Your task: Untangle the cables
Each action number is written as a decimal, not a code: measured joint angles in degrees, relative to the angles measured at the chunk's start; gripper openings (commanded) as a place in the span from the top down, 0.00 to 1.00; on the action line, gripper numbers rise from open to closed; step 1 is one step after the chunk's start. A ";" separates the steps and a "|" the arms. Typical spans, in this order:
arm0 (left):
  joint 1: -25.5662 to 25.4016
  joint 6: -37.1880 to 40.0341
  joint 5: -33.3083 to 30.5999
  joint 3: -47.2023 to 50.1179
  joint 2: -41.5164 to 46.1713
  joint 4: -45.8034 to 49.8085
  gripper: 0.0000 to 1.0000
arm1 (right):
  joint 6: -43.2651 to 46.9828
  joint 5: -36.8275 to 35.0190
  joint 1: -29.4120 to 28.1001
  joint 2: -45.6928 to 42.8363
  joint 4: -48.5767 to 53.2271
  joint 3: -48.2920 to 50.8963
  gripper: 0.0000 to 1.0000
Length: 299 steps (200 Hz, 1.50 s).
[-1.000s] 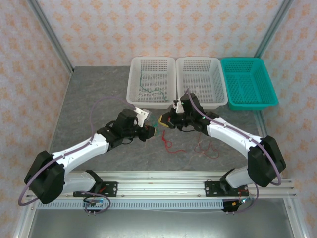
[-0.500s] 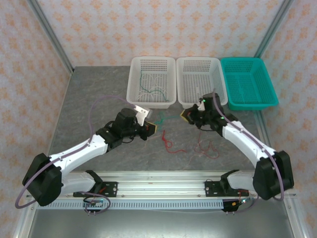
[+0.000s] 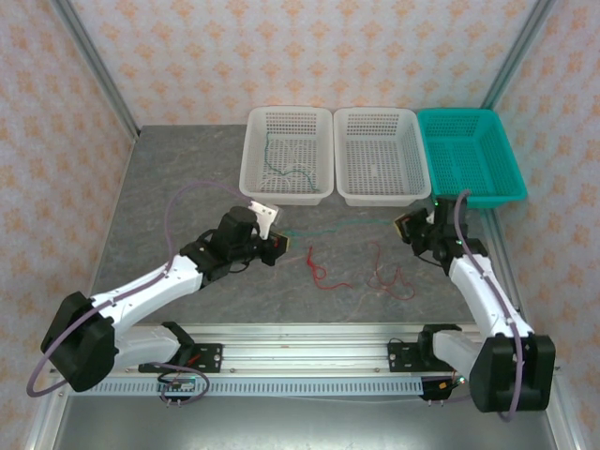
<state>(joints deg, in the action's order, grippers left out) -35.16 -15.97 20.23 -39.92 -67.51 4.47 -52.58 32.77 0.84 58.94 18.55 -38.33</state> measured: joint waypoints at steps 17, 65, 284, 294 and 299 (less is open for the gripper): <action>0.00 -0.15 -1.99 0.02 1.09 0.68 1.00 | -0.42 -0.07 0.72 -2.54 0.85 0.26 1.00; -0.11 -1.49 -4.48 0.00 3.23 1.05 1.00 | -2.95 -0.39 0.57 -7.96 0.46 2.03 1.00; 0.55 0.24 -5.46 -53.29 -36.89 -3.26 1.00 | 4.79 -12.37 -8.94 -25.07 -7.39 0.55 0.19; -0.66 0.37 -5.05 -56.57 -39.39 -3.69 1.00 | 4.61 -13.14 -8.94 -25.64 -7.21 0.74 0.19; -1.22 0.44 -4.94 -58.34 -41.07 -4.02 1.00 | 4.59 -13.49 -8.94 -25.99 -7.08 0.74 0.19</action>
<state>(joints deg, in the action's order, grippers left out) -36.38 -15.53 15.29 -98.26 -108.57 0.45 -47.99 19.29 -8.10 32.95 11.46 -37.58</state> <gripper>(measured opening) 0.050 0.808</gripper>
